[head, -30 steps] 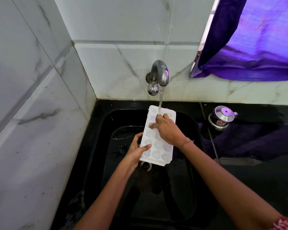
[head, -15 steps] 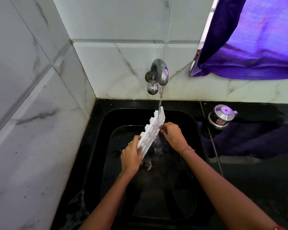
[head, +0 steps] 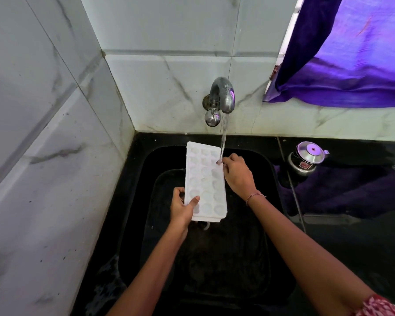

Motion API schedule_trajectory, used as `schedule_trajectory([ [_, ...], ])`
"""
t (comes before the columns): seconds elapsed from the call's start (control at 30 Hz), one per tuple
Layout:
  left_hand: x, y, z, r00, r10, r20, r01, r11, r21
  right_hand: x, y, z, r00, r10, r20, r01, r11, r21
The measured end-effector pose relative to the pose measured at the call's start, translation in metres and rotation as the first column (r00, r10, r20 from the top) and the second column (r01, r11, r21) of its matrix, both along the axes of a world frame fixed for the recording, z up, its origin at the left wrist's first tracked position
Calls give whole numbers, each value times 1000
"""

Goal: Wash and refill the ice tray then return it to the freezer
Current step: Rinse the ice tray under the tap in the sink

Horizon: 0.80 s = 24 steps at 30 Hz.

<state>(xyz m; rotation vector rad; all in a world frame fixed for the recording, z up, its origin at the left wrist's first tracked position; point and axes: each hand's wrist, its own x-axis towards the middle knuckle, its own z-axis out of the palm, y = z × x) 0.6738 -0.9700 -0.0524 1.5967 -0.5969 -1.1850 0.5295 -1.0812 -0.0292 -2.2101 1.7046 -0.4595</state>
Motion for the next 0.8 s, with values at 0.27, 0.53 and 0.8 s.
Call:
schedule_trajectory([
  [0.27, -8, 14, 2, 984, 17, -177, -12, 999, 31, -7, 6, -1, 989, 93, -115, -86, 994, 66],
  [0.53, -9, 20, 2, 973, 3, -229, 12, 998, 64, -12, 8, 2, 962, 143, -234, -141, 990, 24],
  [0.8, -12, 21, 4, 962, 12, -272, 10, 997, 78, -12, 7, -1, 953, 171, -248, -171, 985, 24],
])
